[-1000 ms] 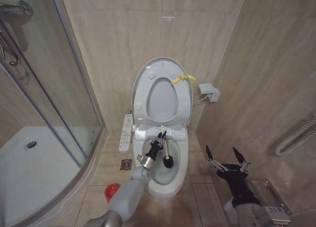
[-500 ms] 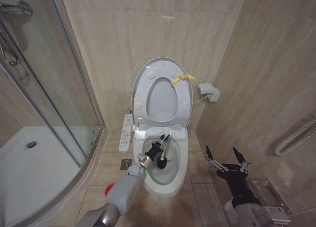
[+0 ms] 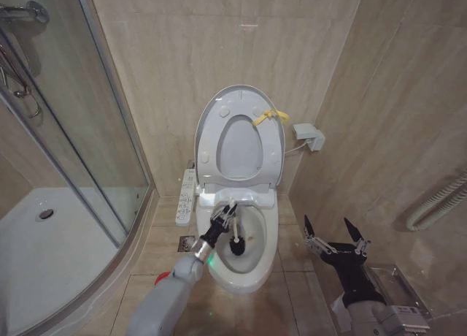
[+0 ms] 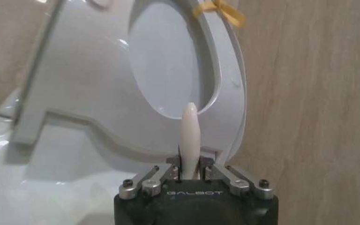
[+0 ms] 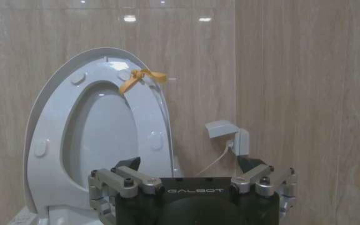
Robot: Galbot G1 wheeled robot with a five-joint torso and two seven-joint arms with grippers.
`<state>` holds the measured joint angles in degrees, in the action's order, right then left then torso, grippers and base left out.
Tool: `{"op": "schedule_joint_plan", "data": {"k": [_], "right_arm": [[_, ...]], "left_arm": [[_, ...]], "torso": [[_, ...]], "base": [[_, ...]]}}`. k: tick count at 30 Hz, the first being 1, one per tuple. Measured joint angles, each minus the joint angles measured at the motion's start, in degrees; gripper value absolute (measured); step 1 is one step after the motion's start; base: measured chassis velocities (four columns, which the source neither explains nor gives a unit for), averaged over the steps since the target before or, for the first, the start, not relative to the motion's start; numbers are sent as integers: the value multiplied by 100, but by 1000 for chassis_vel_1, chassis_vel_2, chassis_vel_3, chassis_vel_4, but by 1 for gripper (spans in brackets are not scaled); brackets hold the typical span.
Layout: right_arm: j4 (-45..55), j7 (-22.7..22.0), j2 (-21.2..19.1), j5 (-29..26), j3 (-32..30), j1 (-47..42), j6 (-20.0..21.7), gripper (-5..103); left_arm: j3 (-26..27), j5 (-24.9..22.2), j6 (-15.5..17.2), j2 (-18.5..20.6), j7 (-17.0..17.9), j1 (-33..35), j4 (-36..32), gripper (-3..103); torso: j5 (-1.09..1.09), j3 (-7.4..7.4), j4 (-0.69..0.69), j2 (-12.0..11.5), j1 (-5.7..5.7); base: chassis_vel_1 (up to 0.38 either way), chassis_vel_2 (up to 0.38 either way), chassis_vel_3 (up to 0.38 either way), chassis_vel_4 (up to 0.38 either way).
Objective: Open the toilet lid, clean the toilet bowl with a toilet brush, close the toilet lid, and flush.
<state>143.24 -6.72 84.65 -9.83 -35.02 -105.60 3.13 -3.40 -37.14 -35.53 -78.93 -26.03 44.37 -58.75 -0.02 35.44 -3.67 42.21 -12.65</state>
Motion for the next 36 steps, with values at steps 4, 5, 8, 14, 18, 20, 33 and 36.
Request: {"op": "schedule_joint_plan", "data": {"k": [4,5,8,14,18,20,33,36], "right_arm": [[0,0,0,0,0,0,0,100],[0,0,0,0,0,0,0,100],[0,0,0,0,0,0,0,100],[0,0,0,0,0,0,0,100],[0,0,0,0,0,0,0,100],[0,0,0,0,0,0,0,100],[0,0,-1,0,0,0,0,100],[0,0,0,0,0,0,0,100]], "left_arm": [[178,-95,51,140,76,392,-392,19],[178,-95,51,140,76,392,-392,19],[402,-247,113,233,191,820,-809,19],[716,-410,186,228,335,1352,-1231,19],[880,-693,262,99,626,1865,-1577,19],[890,-776,284,69,706,1947,-1626,19],[650,-1100,402,75,1302,1215,-1565,19],[494,-1052,404,175,1183,972,-1369,19]], "torso": [[1,0,1,0,0],[1,0,1,0,0],[1,0,0,0,0],[2,0,1,1,1],[2,0,1,1,1],[1,0,1,1,1],[2,1,0,1,0],[2,1,1,0,0]], "base": [[0,0,0,0],[0,0,0,0],[0,0,0,0],[0,0,0,0],[0,0,0,0],[0,0,0,0],[0,0,0,0],[0,0,0,0]]}}
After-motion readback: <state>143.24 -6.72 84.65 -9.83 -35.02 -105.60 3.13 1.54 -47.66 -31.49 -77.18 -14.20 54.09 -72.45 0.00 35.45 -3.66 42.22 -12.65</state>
